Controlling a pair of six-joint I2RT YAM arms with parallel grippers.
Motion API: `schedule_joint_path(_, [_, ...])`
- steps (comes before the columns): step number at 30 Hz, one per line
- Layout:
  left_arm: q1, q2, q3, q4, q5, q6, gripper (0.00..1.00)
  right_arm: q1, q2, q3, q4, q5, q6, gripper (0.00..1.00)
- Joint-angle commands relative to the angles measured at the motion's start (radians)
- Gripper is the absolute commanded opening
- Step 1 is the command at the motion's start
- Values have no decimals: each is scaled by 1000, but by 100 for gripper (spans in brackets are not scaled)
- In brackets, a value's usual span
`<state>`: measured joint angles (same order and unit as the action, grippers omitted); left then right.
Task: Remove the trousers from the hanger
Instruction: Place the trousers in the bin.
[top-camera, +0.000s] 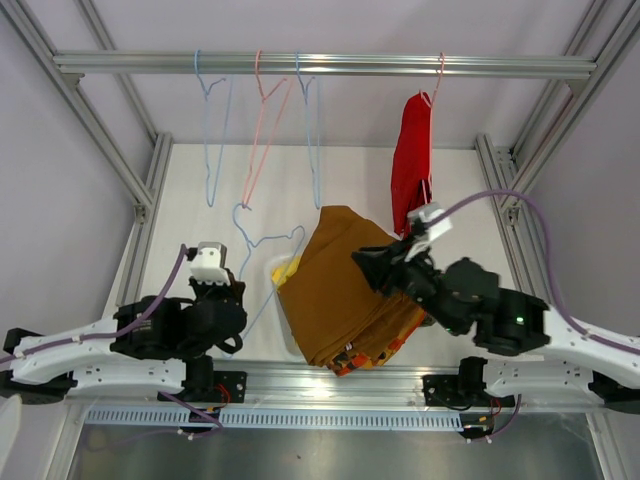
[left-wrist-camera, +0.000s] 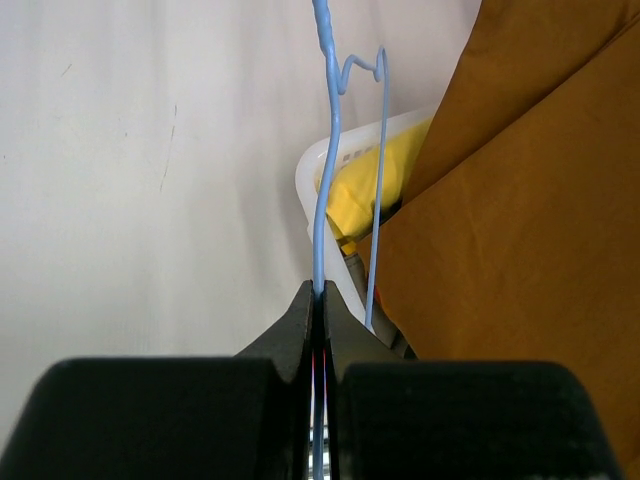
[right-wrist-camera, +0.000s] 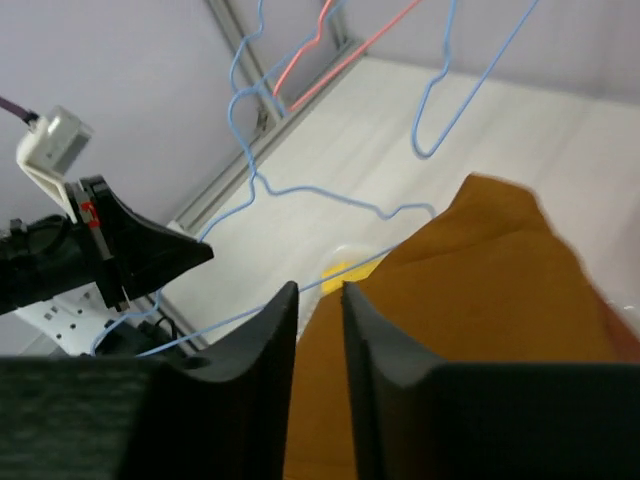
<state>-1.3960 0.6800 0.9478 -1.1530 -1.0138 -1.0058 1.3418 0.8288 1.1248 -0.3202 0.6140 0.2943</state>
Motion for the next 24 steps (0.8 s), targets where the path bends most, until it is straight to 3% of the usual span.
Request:
schedule_joint_path(1, [-3,15,17,19,30,-4,1,7,95,-31,55,-59,11,25])
schedule_joint_path(4, [-3,6,34,9,58,-4,1,7,104,-158,92,-42,90,15])
schedule_joint_path(10, [-3,-68,46,4,121,29,1,-9,-49,-591,103,41,388,6])
schedule_joint_path(13, [-3,-77,58,-10,159,47,1,-21,-137,-704,58,38,492,4])
schedule_joint_path(17, [-3,-77,69,3,188,62,1,-20,-192,-675,-14,43,500,5])
schedule_joint_path(24, [-3,-48,169,-72,219,93,1,-18,-143,-495,-48,53,393,11])
